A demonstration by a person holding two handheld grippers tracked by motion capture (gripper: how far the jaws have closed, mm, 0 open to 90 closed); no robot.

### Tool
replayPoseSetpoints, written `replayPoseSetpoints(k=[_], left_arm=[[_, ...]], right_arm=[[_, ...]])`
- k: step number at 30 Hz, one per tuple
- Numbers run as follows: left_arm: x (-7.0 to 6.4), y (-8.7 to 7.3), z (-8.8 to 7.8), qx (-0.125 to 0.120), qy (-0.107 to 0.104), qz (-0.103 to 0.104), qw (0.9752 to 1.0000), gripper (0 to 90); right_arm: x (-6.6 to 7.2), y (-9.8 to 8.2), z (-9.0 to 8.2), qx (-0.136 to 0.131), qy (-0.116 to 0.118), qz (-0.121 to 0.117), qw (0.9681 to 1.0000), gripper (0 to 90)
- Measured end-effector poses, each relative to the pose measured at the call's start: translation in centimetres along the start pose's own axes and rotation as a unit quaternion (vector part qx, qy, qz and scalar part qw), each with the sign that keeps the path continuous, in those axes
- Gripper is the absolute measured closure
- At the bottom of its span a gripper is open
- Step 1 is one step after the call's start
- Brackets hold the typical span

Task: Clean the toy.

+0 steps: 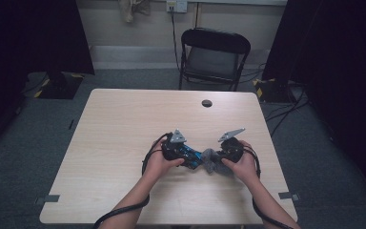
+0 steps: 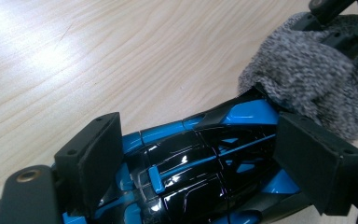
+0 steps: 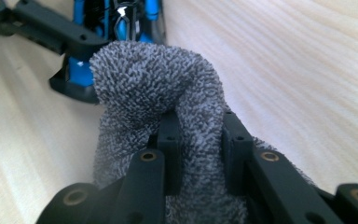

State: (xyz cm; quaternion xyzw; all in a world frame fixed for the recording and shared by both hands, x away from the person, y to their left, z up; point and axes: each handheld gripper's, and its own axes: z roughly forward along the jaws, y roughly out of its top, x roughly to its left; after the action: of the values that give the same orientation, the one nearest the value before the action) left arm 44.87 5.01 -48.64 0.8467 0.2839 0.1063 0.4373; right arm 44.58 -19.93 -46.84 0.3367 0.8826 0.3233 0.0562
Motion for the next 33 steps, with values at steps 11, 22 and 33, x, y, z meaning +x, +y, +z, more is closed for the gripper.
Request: replayPoseSetpoints(k=[11, 22, 33], left_arm=[[-0.1, 0.0, 0.0, -0.002, 0.002, 0.0, 1.0, 16.1], [0.0, -0.2, 0.0, -0.006, -0.001, -0.001, 1.0, 16.1], [0.0, -0.3, 0.0, -0.013, -0.001, -0.001, 0.9999, 16.1]], right_arm=[[-0.7, 0.6, 0.3, -0.011, -0.036, 0.013, 0.9992, 74.2], [-0.9, 0.0, -1.5, -0.031, -0.028, 0.01, 0.9991, 74.3], [-0.1, -1.1, -3.3, -0.036, -0.005, -0.011, 0.9993, 74.3]])
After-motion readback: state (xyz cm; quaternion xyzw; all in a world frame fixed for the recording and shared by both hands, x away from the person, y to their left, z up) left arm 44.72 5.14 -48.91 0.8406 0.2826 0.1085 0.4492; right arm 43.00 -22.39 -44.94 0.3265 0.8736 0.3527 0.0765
